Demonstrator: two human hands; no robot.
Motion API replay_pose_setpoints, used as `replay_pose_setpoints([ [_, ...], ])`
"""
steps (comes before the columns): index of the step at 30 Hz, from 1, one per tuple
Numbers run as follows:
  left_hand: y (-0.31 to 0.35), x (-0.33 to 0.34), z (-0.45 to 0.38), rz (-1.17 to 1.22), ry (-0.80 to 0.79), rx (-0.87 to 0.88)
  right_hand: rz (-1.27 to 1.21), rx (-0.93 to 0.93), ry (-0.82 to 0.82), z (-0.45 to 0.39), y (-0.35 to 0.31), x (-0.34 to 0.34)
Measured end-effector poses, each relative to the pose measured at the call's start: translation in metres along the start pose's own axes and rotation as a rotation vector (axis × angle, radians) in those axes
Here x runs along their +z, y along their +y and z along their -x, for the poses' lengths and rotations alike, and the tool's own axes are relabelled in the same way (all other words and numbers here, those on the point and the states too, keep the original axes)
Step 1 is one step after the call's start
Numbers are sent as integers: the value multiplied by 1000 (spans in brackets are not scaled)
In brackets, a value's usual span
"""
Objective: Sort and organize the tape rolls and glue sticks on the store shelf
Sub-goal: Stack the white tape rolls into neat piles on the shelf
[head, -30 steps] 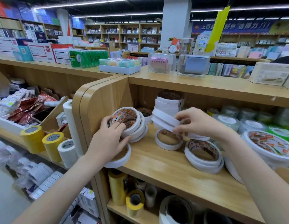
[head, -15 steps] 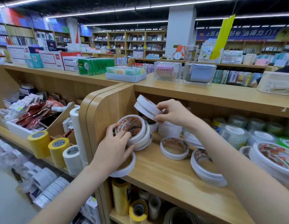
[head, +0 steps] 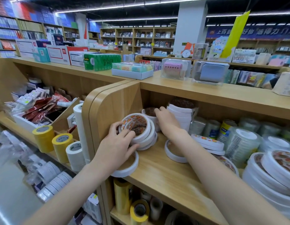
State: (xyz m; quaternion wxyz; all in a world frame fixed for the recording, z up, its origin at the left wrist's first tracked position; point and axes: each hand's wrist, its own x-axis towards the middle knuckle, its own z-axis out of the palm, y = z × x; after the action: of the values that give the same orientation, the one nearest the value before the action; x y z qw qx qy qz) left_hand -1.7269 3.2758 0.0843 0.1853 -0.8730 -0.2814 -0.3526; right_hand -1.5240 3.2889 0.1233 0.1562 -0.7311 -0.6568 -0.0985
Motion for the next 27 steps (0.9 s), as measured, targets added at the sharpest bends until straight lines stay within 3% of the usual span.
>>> replay_pose_setpoints([
  [7, 1, -2, -1, -3, -27, -8, -285, -28, -9, 49, 27, -44],
  [10, 2, -2, 0, -9, -19, 8, -163, -3, -392, 82, 36, -64],
  [12, 2, -3, 0, -15, -24, 14, -21, -20, -529, 91, 34, -59],
  [14, 2, -5, -1, -22, -35, 12, 151, -78, -520, 94, 31, -48],
  [16, 3, -6, -1, -10, -39, 6, 141, -104, -466, 94, 31, -43],
  [19, 4, -6, 0, 7, -48, -8, -84, -97, -394, 94, 43, -55],
  [24, 2, -4, -1, 72, -108, -47, -465, -78, -421, 101, 49, -74],
  [27, -1, -3, -2, 175, -146, -117, -271, -109, -449, 101, 50, -69],
])
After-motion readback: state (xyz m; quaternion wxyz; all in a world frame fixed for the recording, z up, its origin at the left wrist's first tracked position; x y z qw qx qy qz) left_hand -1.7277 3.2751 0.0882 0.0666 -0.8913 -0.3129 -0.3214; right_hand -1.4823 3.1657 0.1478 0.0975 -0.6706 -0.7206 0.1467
